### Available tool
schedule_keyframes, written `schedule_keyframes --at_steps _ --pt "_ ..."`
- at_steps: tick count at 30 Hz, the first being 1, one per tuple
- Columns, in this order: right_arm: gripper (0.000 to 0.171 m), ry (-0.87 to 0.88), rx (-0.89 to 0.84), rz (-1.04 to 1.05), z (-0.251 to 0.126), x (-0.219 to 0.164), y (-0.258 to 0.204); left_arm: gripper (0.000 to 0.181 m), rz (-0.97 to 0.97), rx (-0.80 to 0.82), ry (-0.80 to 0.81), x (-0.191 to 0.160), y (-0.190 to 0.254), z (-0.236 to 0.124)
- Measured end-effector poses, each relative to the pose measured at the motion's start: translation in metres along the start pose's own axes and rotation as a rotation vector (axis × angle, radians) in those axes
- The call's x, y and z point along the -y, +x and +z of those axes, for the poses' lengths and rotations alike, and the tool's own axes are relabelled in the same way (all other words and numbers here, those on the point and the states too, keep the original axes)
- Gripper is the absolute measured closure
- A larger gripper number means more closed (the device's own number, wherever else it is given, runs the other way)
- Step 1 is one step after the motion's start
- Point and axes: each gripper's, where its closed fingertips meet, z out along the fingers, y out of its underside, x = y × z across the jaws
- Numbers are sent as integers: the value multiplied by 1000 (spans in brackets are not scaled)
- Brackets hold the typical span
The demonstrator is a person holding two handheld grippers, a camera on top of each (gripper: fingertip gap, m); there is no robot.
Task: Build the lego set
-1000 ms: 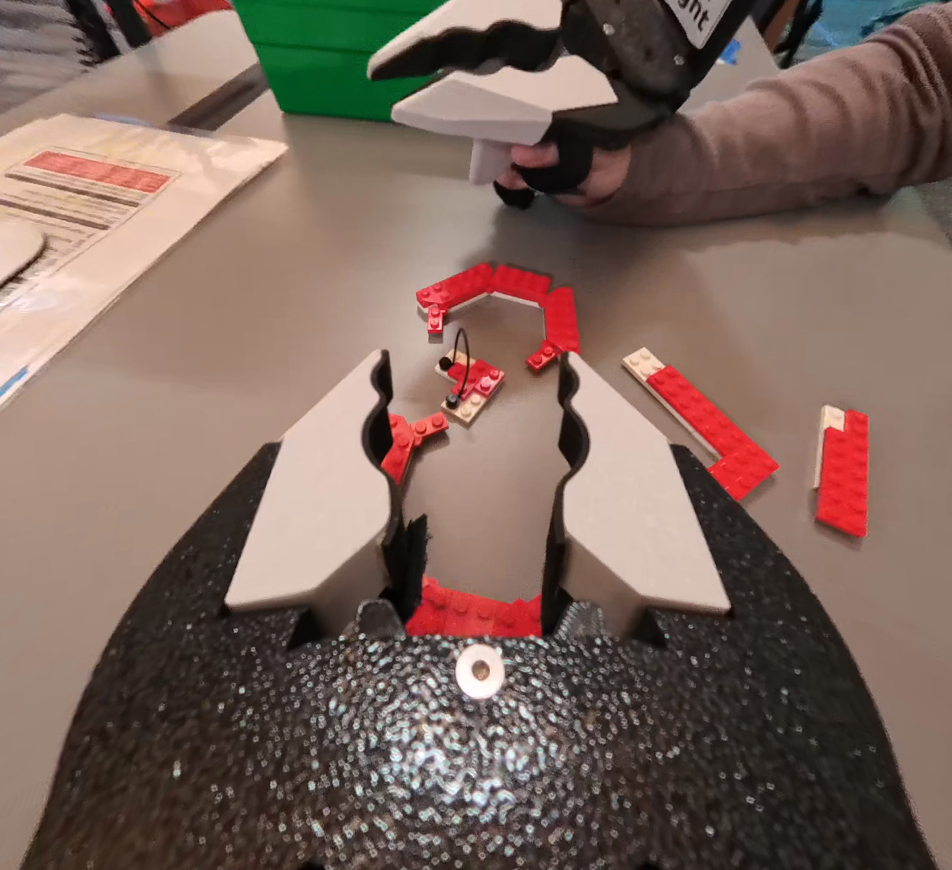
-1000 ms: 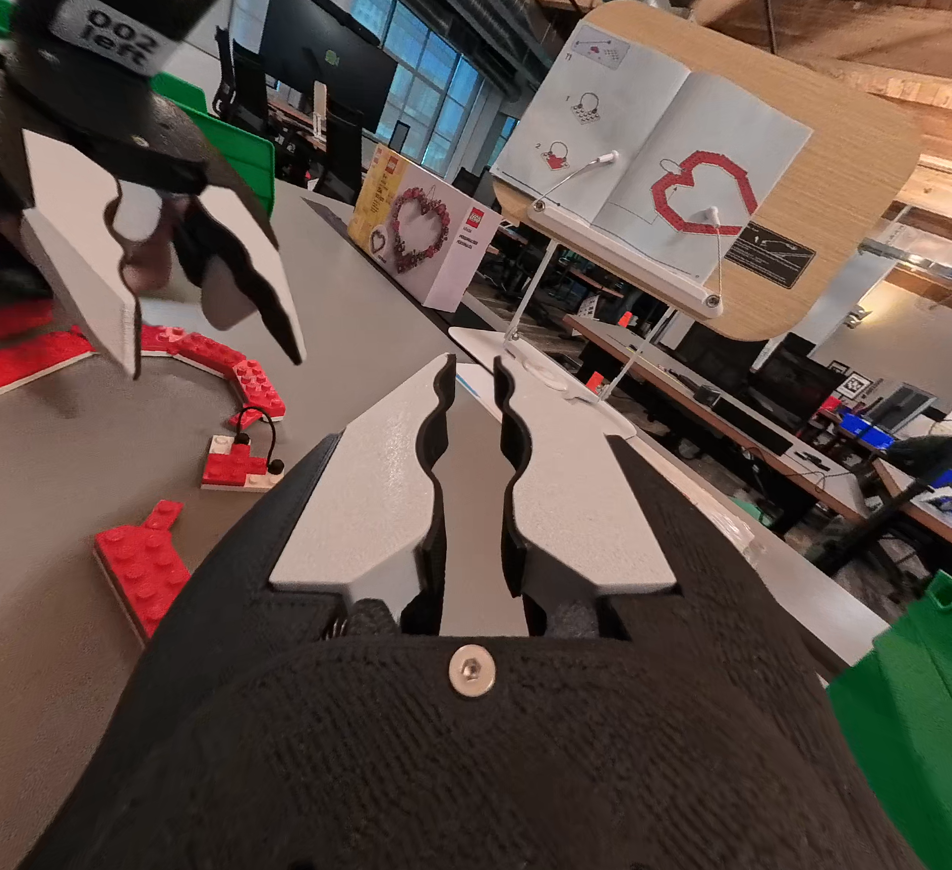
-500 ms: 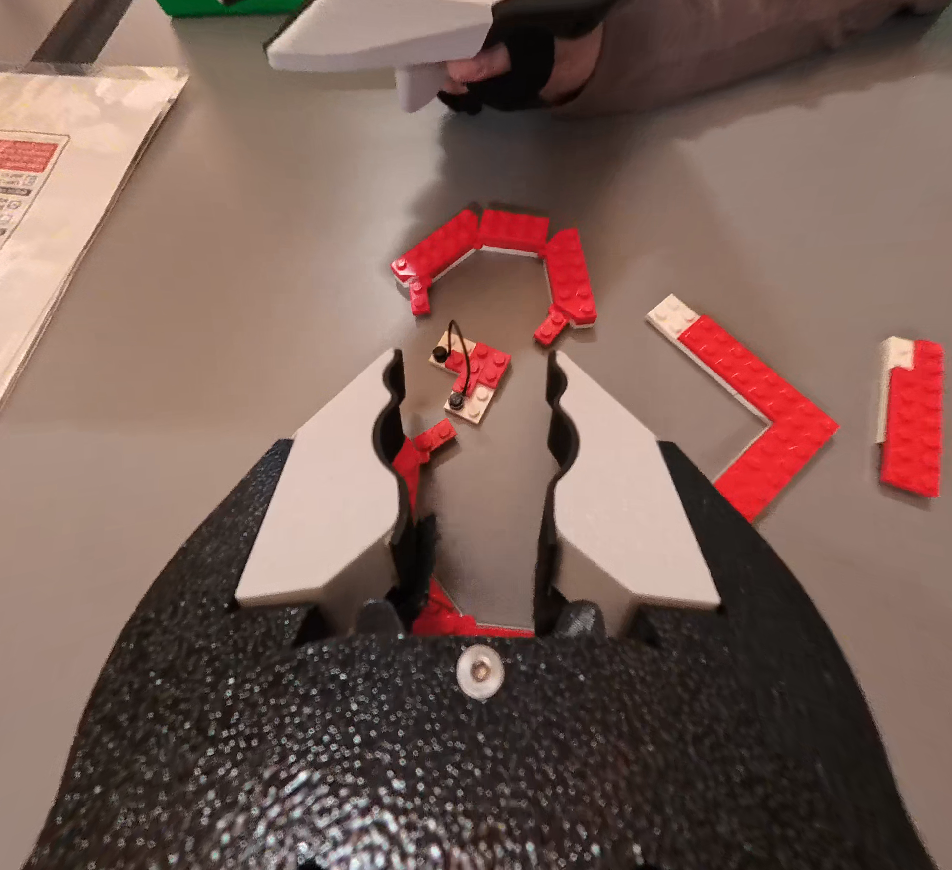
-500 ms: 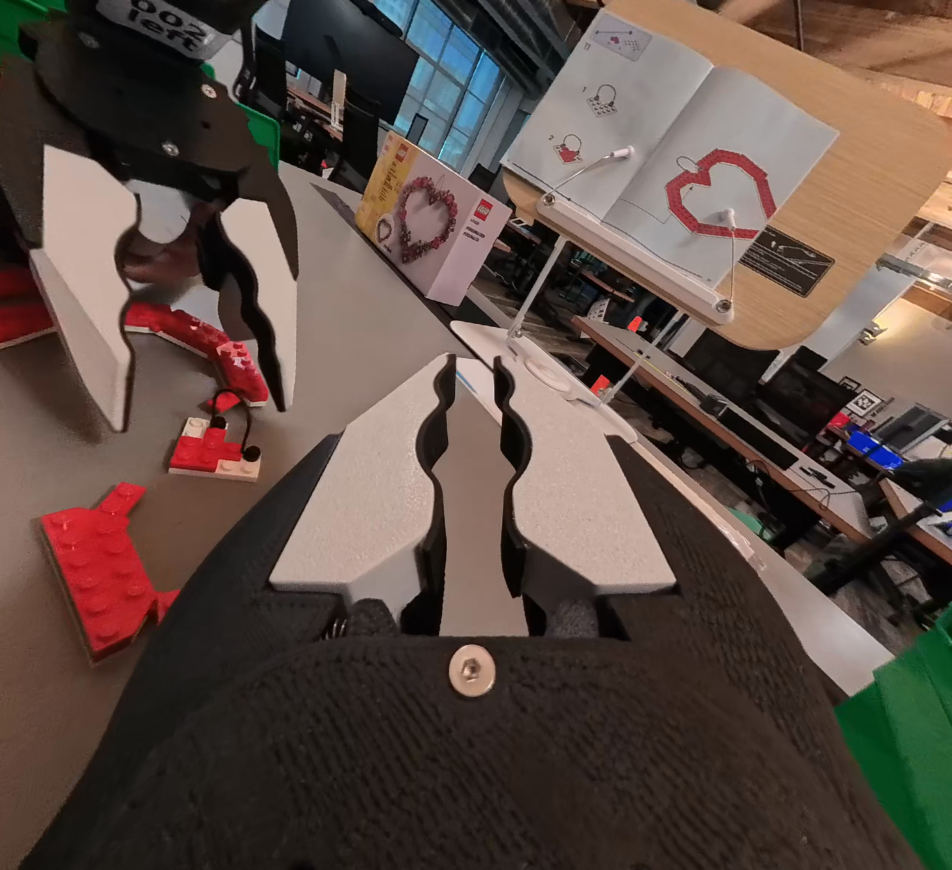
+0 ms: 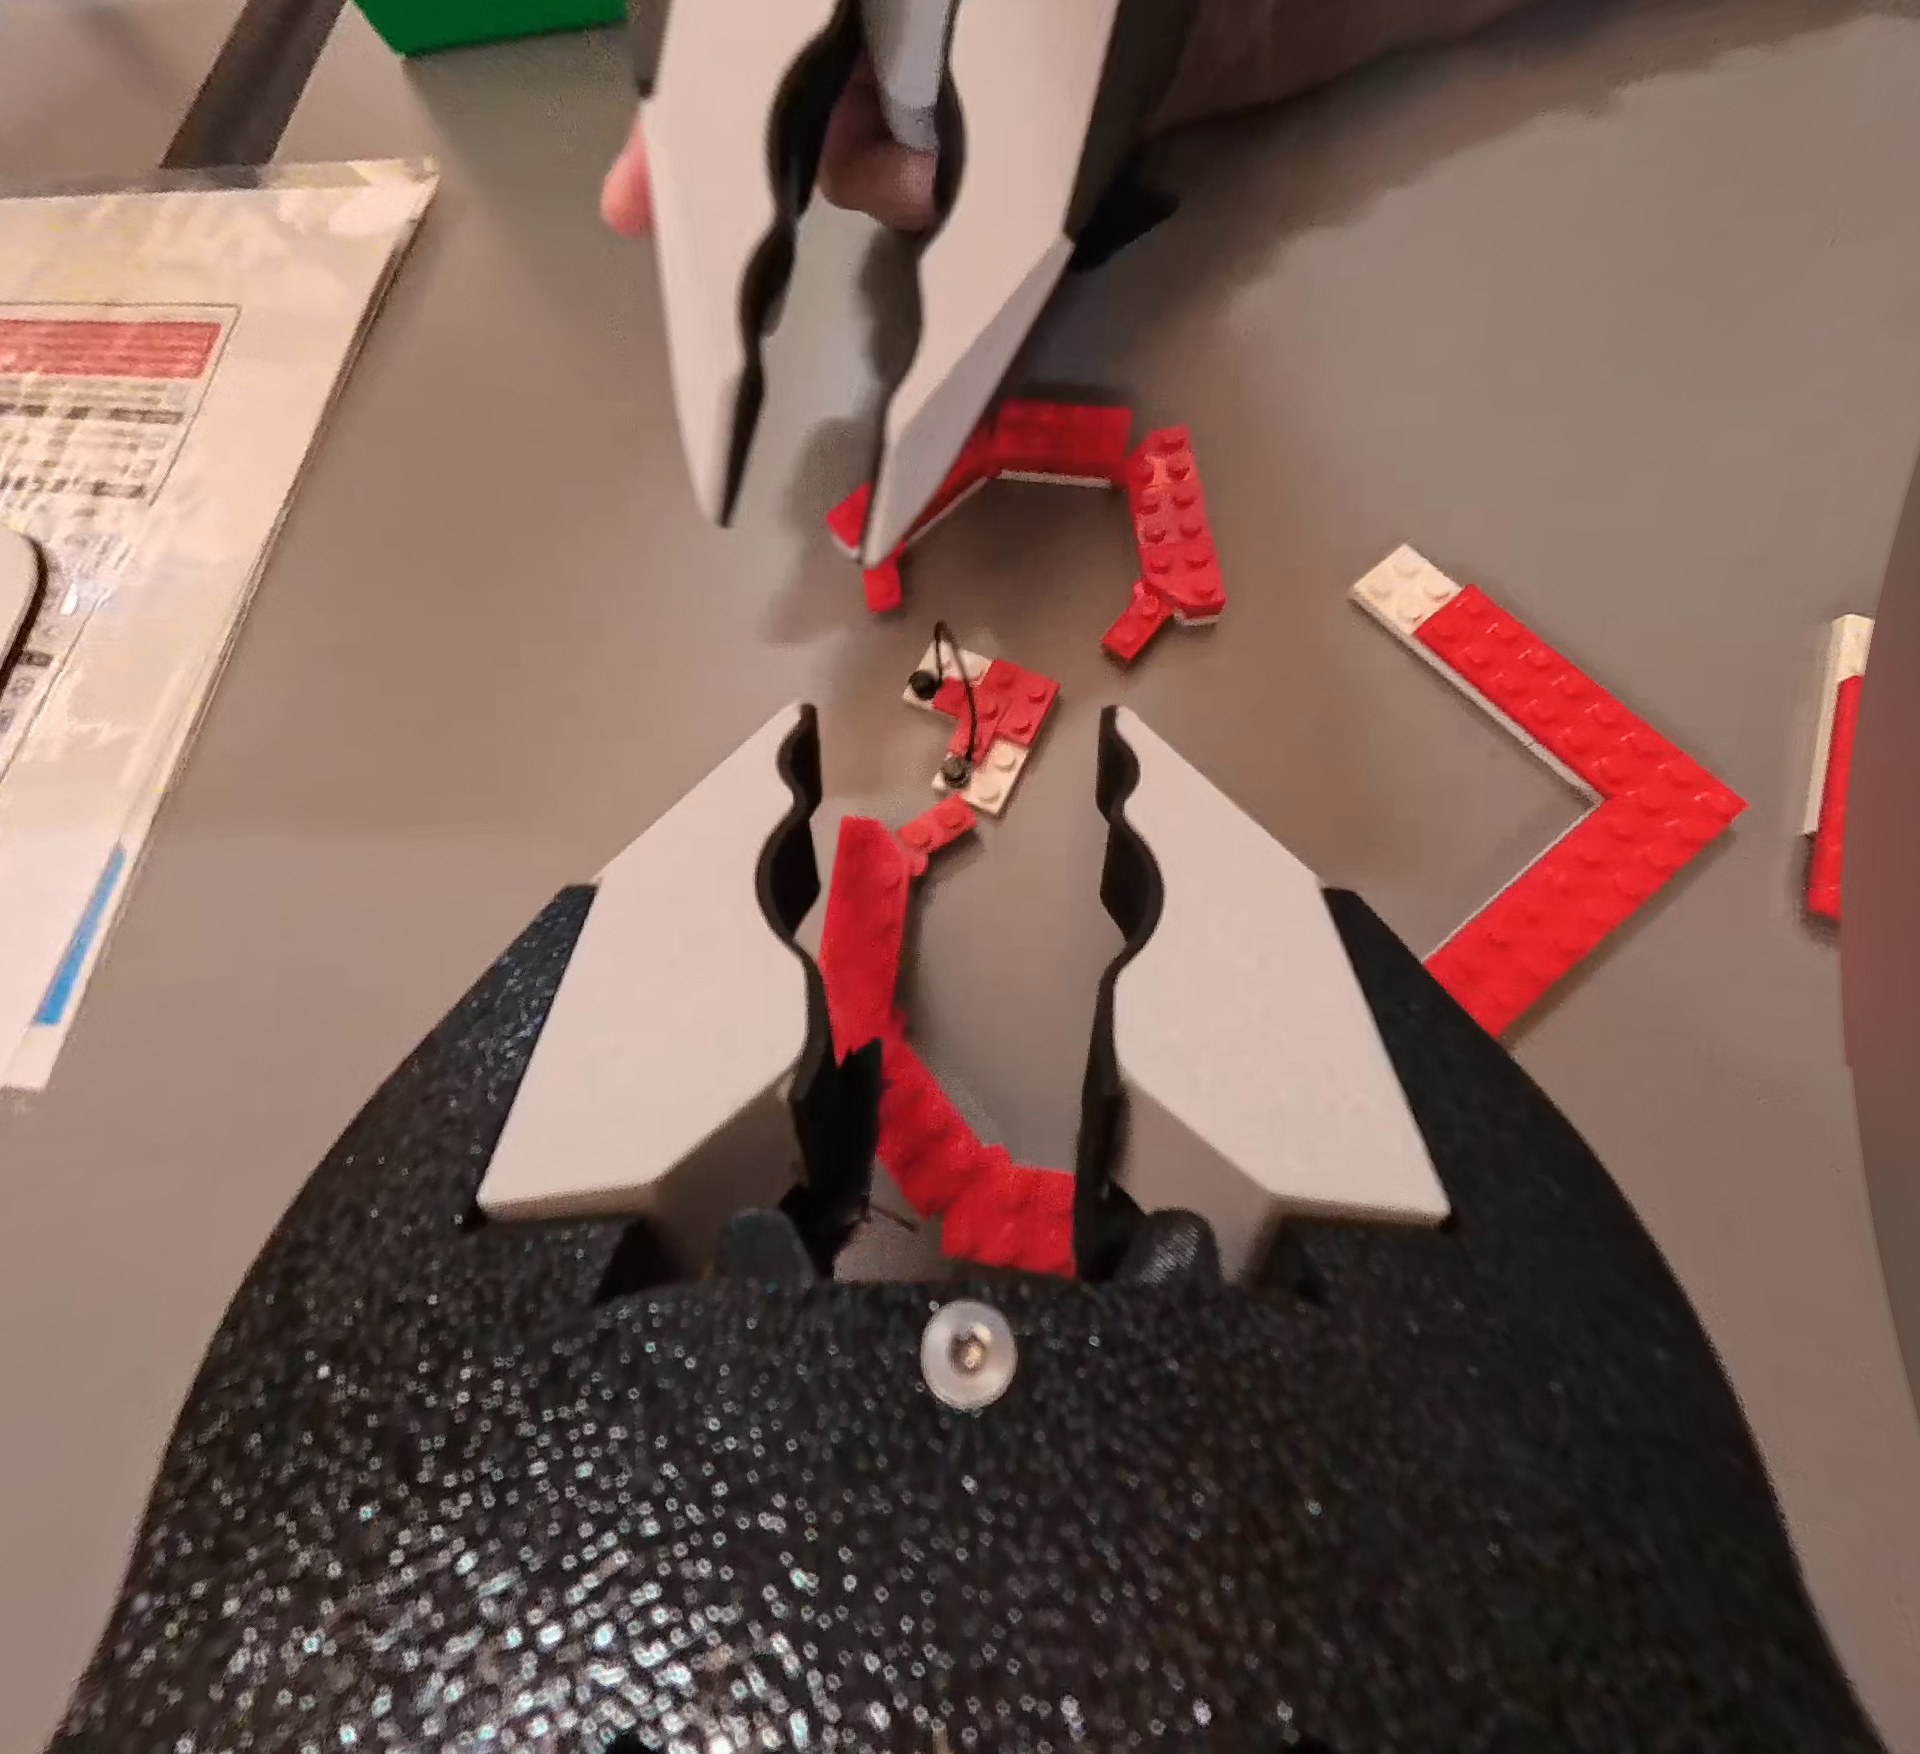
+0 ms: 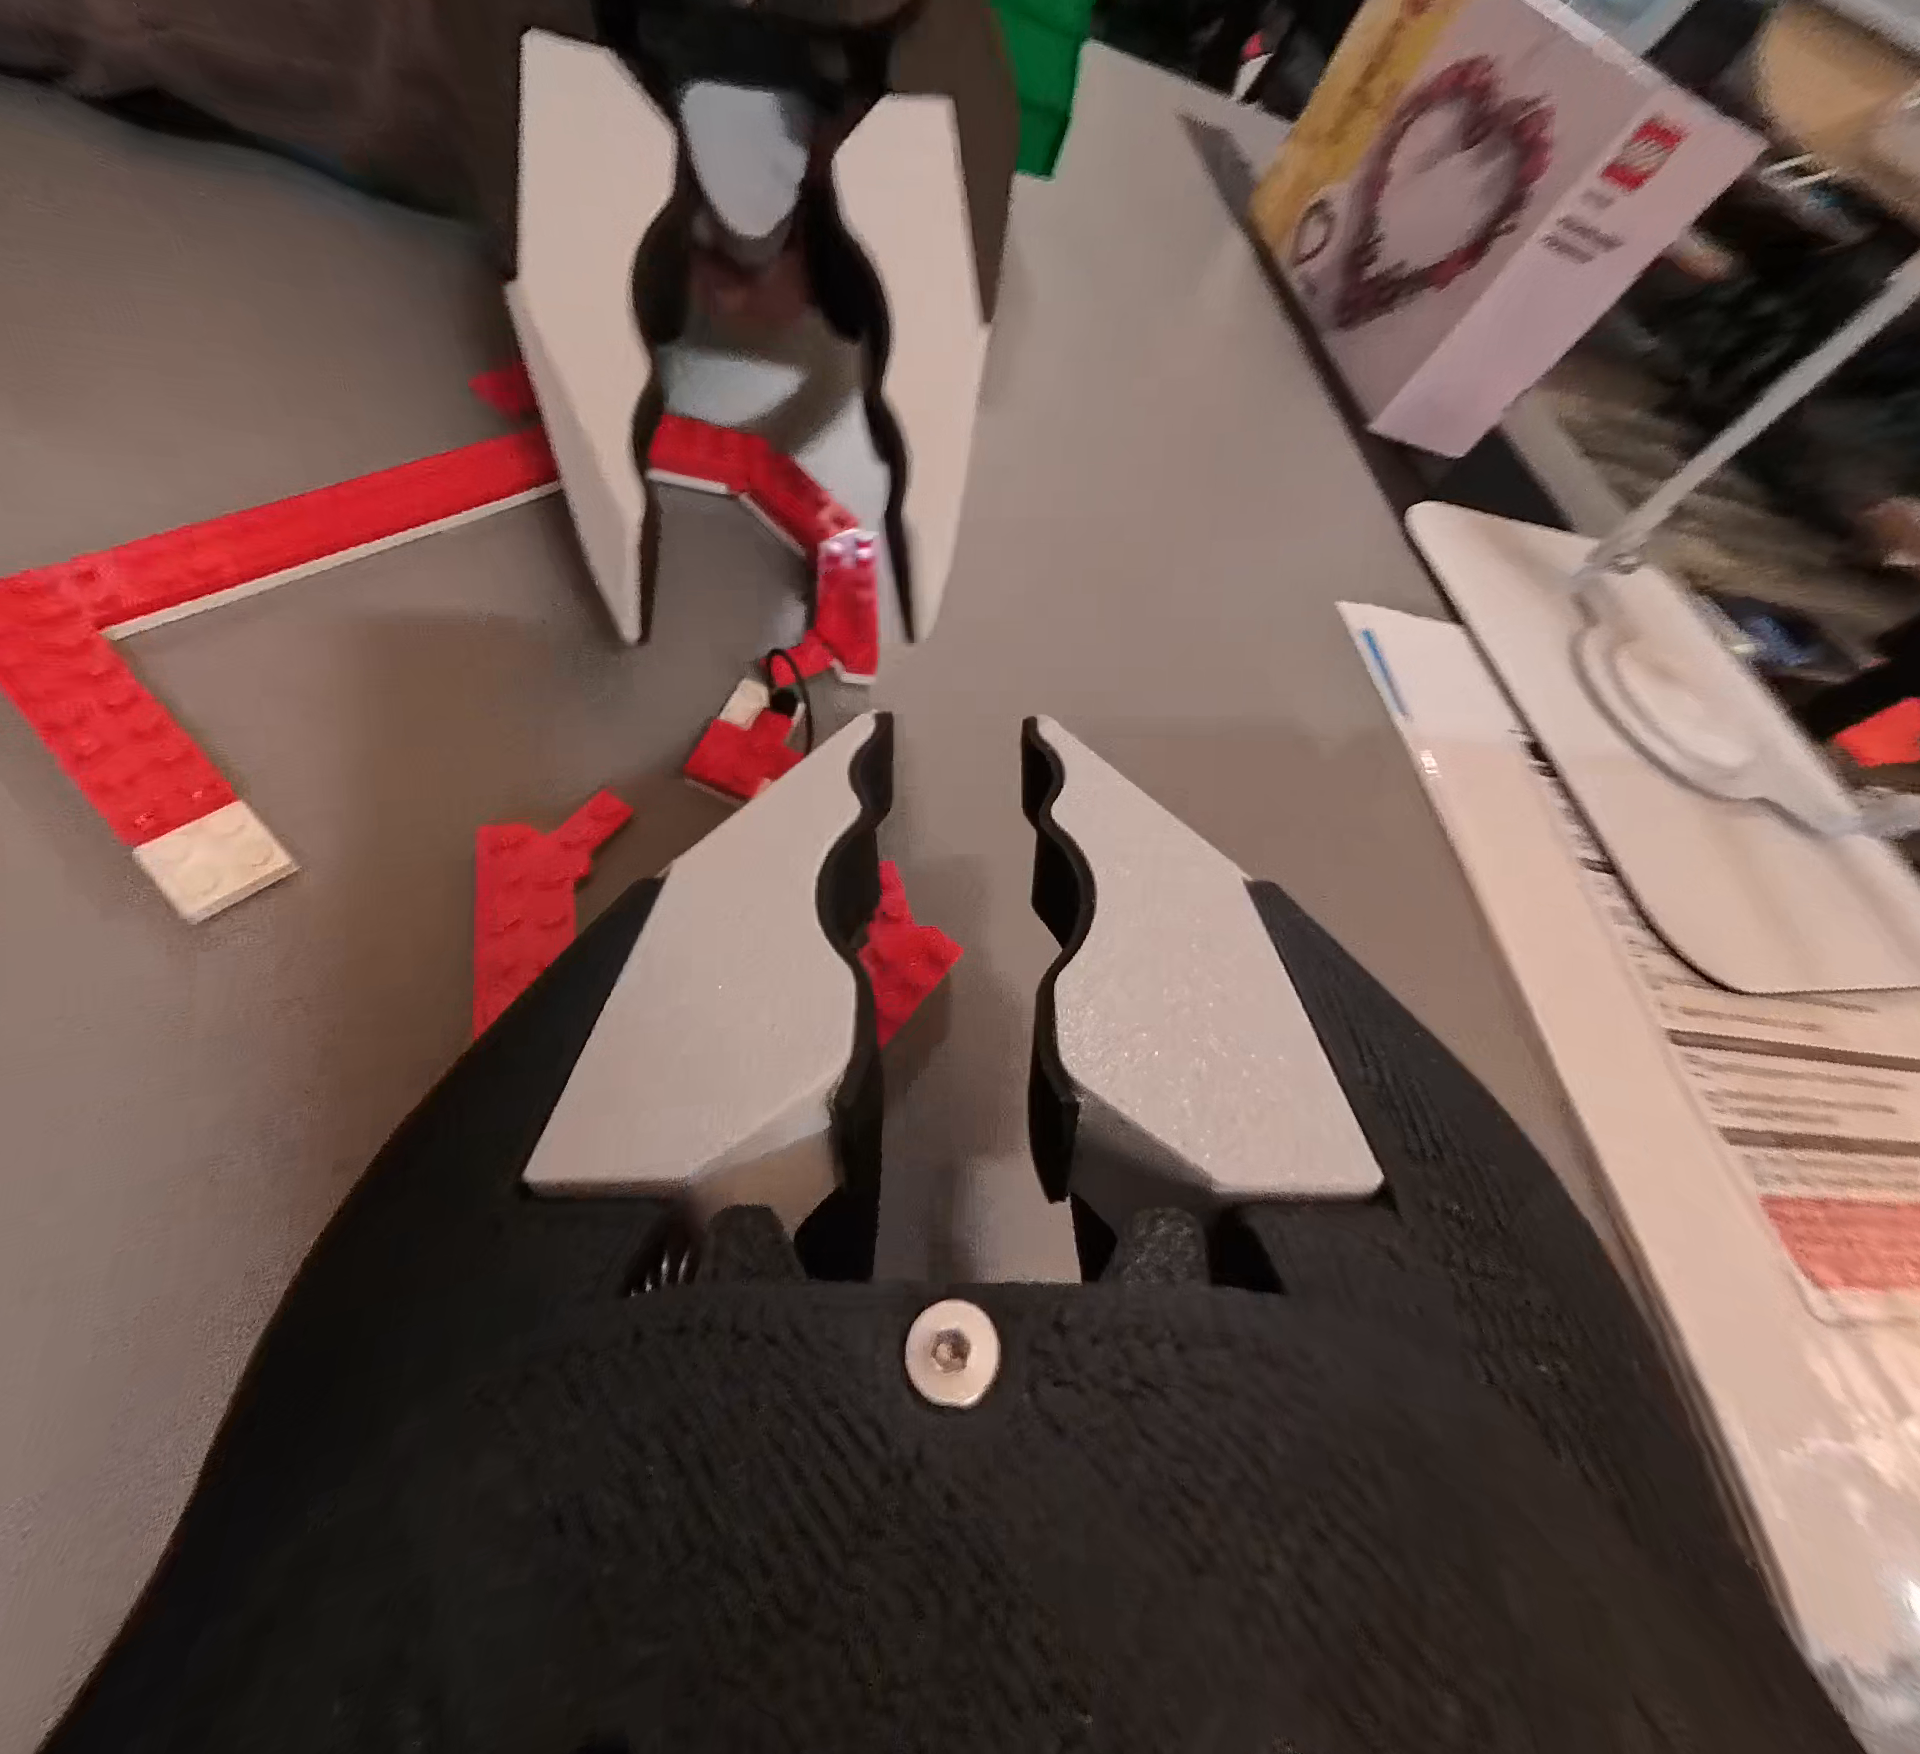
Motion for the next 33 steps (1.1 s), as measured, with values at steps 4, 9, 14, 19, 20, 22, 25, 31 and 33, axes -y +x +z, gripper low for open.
schedule_keyframes --at_steps 4,9,14,19,20,22,25,31,33 --pt "146 -73 169 -17 6 -9 -23 126 -71 -25 -39 -16 -9 -9" --pt "136 -140 347 121 11 -13 -39 127 -181 -100 -19 -26 -13 -12" --pt "133 -180 379 190 15 -14 -44 132 -177 -116 -57 -33 -13 -11" --pt "131 -279 352 152 18 -21 -43 137 -162 -127 -92 -37 -12 -10" --pt "131 -299 348 141 18 -22 -42 138 -161 -125 -101 -39 -12 -10" --pt "132 -328 357 125 18 -22 -42 138 -159 -122 -118 -41 -13 -10" --pt "133 -366 382 90 15 -20 -40 138 -158 -117 -153 -47 -14 -14" --pt "133 -446 453 38 16 -25 -43 137 -177 -119 -149 -44 -15 -19" --pt "134 -456 460 11 19 -27 -45 138 -155 -115 -175 -48 -13 -16"
